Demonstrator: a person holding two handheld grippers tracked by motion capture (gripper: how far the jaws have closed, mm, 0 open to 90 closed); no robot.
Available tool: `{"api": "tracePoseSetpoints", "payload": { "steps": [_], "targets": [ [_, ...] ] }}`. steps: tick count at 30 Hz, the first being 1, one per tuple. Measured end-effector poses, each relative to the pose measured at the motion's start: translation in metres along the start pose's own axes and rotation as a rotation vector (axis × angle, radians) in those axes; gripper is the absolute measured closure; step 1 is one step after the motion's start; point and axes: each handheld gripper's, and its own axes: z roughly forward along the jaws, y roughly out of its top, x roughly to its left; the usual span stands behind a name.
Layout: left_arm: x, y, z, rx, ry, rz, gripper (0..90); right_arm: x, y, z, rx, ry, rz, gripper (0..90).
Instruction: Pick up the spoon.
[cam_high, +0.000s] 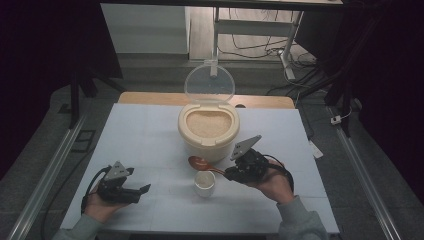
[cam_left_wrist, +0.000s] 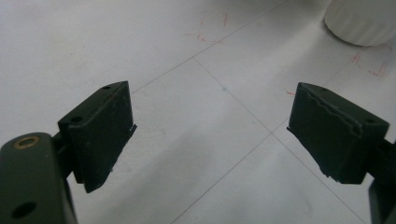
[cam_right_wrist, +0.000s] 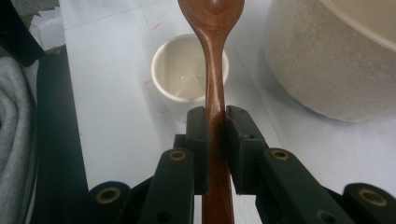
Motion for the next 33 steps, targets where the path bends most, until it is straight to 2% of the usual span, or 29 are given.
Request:
{"api": "tracePoseSetpoints", "payload": {
  "steps": [6, 8, 13, 18, 19, 20, 25, 33],
  "targets": [
    [-0.008, 0.007, -0.004, -0.022, -0.021, 0.031, 14.2, 0.002, 0.002, 0.004, 0.008, 0.002, -0.013, 79.6],
    [-0.014, 0.014, -0.005, -0.034, -0.043, 0.057, 14.4, 0.002, 0.002, 0.005, 0.006, 0.002, -0.014, 79.6],
    [-0.019, 0.024, -0.005, -0.046, -0.066, 0.075, 14.6, 0.004, 0.004, 0.004, 0.0, -0.001, -0.018, 79.6],
    [-0.026, 0.041, -0.008, -0.07, -0.096, 0.102, 15.4, 0.004, 0.004, 0.006, -0.002, 0.0, -0.023, 79.6],
    [-0.031, 0.05, -0.01, -0.084, -0.114, 0.124, 15.7, 0.004, 0.004, 0.006, -0.002, -0.001, -0.024, 79.6],
    [-0.031, 0.05, -0.01, -0.084, -0.114, 0.124, 15.9, 0.004, 0.004, 0.007, -0.002, -0.001, -0.025, 79.6],
    [-0.046, 0.072, -0.013, -0.1, -0.168, 0.193, 16.6, 0.006, 0.005, 0.009, 0.005, 0.003, -0.028, 79.6],
    [-0.071, 0.103, -0.006, -0.086, -0.221, 0.289, 17.2, 0.007, 0.007, 0.01, 0.007, 0.007, -0.042, 79.6]
  ]
}}
